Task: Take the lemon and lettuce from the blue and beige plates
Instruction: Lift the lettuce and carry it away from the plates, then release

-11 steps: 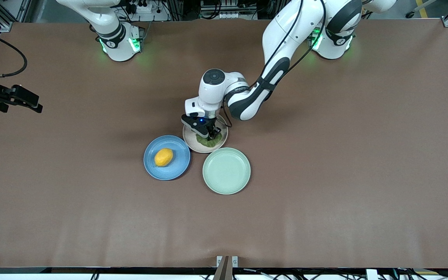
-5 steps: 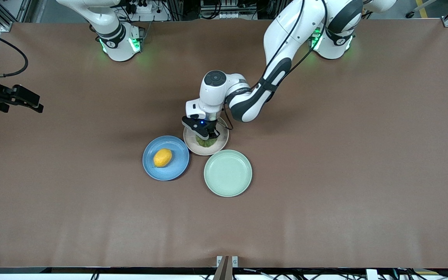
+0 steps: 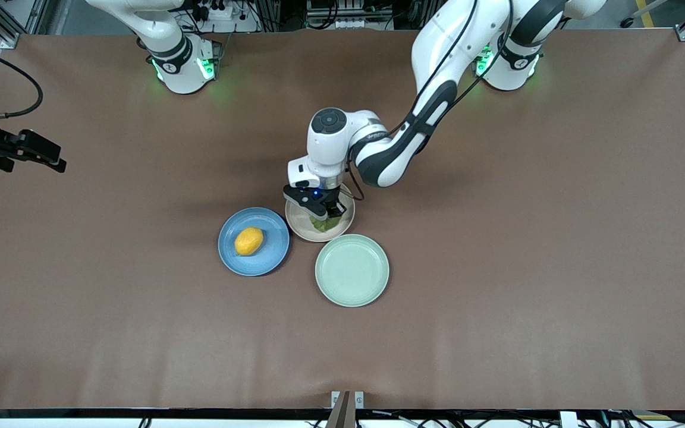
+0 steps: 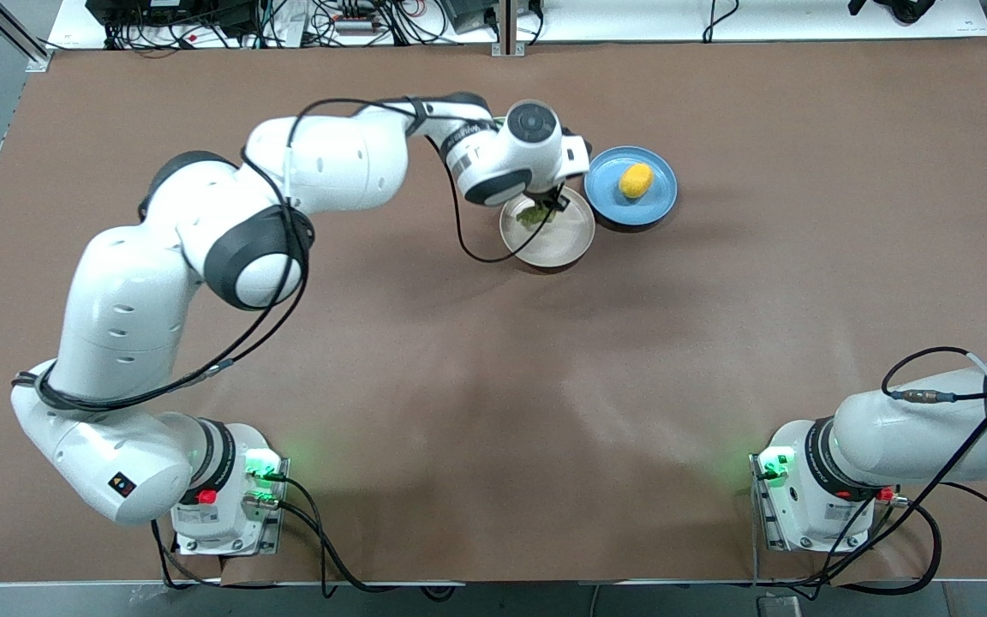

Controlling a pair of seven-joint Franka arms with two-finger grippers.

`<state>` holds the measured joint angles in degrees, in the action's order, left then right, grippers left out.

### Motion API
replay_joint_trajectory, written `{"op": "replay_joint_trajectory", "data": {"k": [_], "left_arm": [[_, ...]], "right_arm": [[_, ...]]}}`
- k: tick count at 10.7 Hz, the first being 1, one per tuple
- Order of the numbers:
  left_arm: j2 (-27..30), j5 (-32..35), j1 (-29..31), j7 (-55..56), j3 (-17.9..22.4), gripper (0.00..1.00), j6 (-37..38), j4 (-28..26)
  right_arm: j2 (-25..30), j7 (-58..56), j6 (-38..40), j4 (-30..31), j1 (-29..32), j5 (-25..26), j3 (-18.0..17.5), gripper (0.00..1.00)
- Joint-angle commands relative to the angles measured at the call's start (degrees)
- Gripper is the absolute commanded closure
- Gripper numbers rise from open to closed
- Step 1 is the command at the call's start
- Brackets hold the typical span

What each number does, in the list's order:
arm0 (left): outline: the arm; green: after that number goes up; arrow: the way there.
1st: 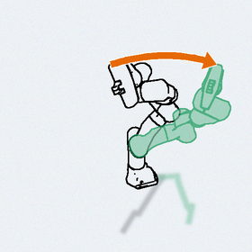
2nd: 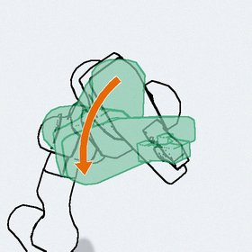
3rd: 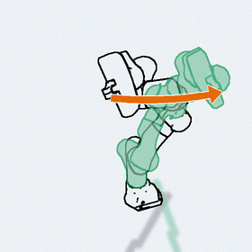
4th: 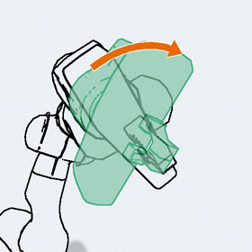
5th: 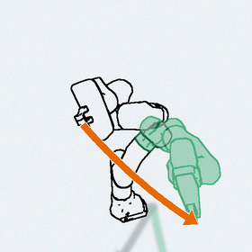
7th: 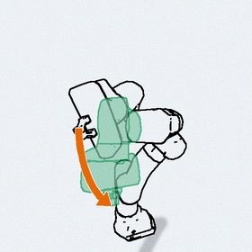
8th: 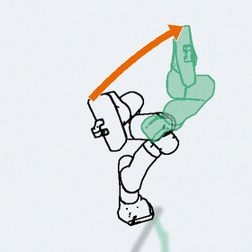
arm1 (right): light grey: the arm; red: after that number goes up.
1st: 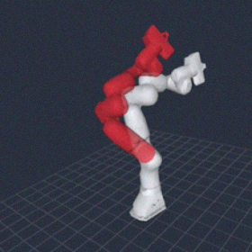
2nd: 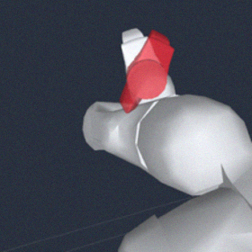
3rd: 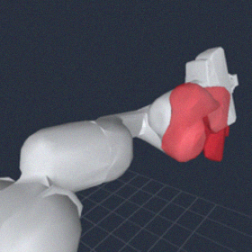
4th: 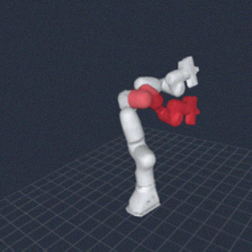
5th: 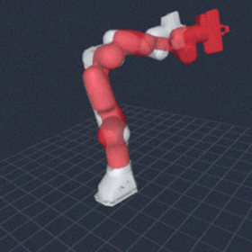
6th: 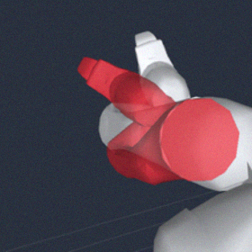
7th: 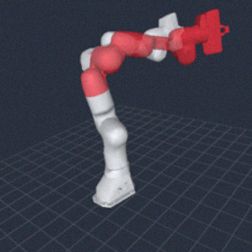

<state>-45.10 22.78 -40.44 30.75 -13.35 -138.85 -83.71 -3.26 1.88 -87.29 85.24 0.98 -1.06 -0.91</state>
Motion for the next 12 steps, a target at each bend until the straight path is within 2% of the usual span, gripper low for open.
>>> {"op": "replay_joint_trajectory", "data": {"k": [1,4,7,10,12], "left_arm": [[6.32,-5.27,1.23,-0.78,-0.36,1.00,6.28,-1.37],[13.26,-11.68,7.98,-2.17,-1.94,1.00,16.64,-1.46],[18.89,-18.28,17.55,-8.58,-1.94,1.00,25.70,-1.46],[20.93,-17.86,24.85,-9.12,-1.86,1.00,34.84,-1.90],[20.84,-17.68,30.30,-9.92,-1.77,1.00,37.15,-3.90]], "right_arm": [[1.06,0.93,-0.34,0.90,-0.10,-0.17,0.03,0.00],[1.06,0.93,-0.52,0.90,-0.19,-0.17,0.03,0.00],[1.15,0.93,-0.78,0.90,-0.37,-0.17,0.03,0.00],[1.15,0.84,-0.78,0.81,-0.45,-0.17,0.03,0.00],[1.15,0.84,-0.87,0.81,-0.45,-0.17,0.03,0.00]]}}
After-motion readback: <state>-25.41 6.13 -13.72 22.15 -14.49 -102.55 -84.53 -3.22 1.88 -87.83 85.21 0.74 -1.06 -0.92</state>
